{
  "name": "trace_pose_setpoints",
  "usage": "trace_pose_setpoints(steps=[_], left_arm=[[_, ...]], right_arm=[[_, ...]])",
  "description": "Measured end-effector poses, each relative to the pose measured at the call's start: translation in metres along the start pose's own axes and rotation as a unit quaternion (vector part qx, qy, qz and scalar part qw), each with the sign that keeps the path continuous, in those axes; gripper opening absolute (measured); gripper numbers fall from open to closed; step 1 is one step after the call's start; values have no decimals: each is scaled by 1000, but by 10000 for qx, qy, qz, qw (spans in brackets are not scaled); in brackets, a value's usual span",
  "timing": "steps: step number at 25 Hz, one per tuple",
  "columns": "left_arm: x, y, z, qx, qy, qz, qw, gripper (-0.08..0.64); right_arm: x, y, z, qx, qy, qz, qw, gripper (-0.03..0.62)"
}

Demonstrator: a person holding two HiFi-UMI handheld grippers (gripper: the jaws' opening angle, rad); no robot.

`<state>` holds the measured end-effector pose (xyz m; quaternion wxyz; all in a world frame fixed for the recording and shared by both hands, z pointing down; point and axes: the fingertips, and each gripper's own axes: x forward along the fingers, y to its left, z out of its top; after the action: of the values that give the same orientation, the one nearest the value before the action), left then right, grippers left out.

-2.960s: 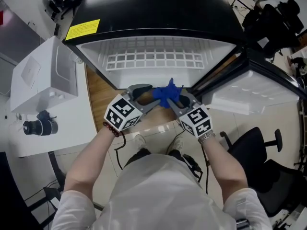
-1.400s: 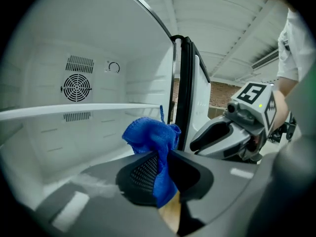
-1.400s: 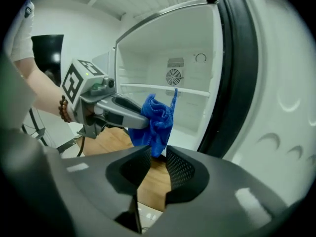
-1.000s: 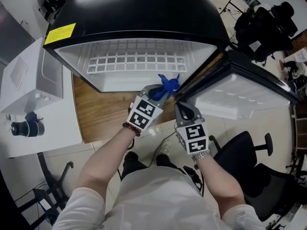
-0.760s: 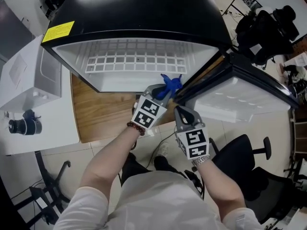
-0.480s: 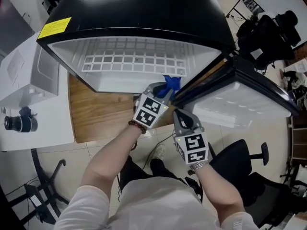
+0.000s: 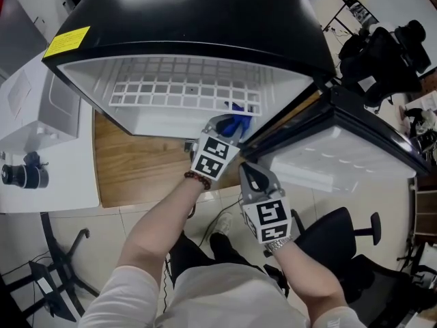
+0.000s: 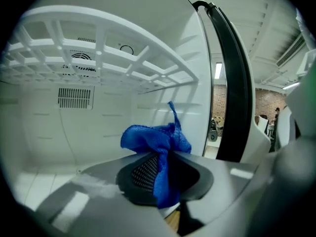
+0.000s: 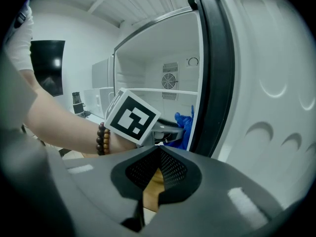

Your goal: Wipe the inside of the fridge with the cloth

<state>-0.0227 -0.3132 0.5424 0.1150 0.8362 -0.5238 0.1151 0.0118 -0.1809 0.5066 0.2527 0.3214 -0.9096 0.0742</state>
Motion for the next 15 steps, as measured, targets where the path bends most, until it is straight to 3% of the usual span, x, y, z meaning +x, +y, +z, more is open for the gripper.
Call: trace_pose_setpoints(steps=[15], left_arm=[[36,36,4,79,-21,548,9985,52]], right_arm=[[12,0,5,313,-161,82,9993,2]])
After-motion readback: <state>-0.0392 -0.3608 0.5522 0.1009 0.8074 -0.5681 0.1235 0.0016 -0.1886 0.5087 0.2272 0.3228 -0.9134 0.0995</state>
